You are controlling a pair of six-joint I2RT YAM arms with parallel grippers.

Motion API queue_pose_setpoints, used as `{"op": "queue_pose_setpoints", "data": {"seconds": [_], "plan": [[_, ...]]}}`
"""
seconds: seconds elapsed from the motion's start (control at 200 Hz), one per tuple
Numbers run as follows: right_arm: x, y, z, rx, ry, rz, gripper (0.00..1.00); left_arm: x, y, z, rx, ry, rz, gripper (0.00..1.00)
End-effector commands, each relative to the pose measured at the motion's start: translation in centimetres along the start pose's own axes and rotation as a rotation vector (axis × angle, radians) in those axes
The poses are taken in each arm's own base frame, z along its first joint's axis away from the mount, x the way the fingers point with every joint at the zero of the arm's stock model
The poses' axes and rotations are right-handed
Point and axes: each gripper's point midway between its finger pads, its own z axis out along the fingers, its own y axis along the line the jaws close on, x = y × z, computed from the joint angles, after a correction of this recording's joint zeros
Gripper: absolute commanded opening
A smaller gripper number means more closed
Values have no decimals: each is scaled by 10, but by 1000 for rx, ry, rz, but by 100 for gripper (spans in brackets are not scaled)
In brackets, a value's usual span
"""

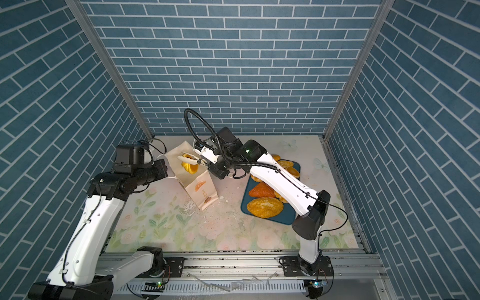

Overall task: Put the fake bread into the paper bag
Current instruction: 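Lower the bun into the bag opening and open the tongs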

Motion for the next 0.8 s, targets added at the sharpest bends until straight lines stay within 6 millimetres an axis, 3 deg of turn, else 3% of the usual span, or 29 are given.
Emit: {"op": "queue_pose_setpoints", "data": {"seconds": [0.0,0.165,0.49,0.795], "plan": [[-16,-3,-15,43,-48,-58,33,0,0,-1,9,-5,7,0],[-19,0,-21,33,-63,-63,40,-1,-2,0,15,-5,7,0],[-33,6,-47,12,-141,-46,41,1,-3,2,26,-1,9,0],[-39,9,-57,0,-181,-31,44,0,-5,1,36,-3,8,0]]}}
